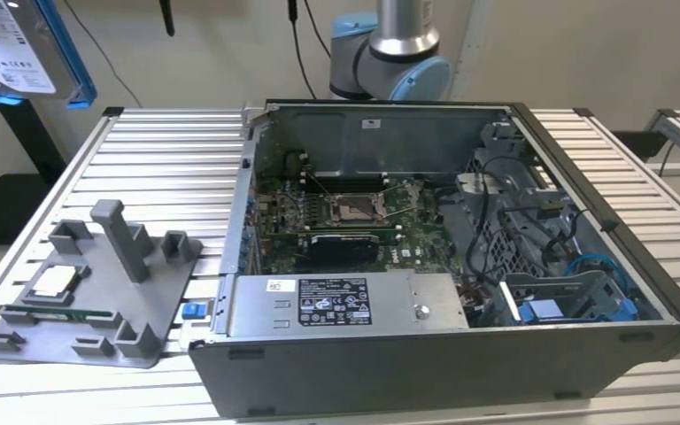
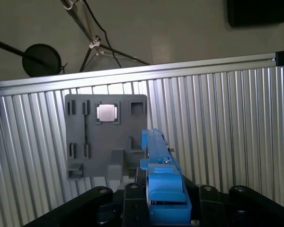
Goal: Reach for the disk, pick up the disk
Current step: 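Pick up the disk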
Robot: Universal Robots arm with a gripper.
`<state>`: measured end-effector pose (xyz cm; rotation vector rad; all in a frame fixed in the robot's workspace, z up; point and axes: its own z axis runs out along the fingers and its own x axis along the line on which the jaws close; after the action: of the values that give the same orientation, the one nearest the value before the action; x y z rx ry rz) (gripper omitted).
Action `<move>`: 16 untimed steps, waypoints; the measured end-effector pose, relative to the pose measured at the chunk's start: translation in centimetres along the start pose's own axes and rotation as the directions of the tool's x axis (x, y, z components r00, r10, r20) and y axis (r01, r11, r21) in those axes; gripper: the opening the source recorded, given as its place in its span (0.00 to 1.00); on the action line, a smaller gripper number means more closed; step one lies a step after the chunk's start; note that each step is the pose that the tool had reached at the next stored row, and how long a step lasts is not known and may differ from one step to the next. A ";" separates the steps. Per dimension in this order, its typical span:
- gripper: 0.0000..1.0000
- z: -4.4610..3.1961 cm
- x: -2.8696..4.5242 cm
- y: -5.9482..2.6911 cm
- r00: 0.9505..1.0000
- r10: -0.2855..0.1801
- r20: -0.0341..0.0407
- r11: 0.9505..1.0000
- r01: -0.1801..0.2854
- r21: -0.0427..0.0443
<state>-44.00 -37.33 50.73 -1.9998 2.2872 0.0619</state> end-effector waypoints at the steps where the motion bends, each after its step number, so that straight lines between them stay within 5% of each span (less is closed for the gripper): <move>1: 0.00 0.01 -0.02 -0.13 1.000 0.000 0.000 1.000 0.000 0.000; 16: 0.00 0.09 -0.23 -1.71 1.000 0.000 0.000 1.000 0.000 0.000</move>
<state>-42.27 -37.33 50.73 -1.9997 2.2872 0.0619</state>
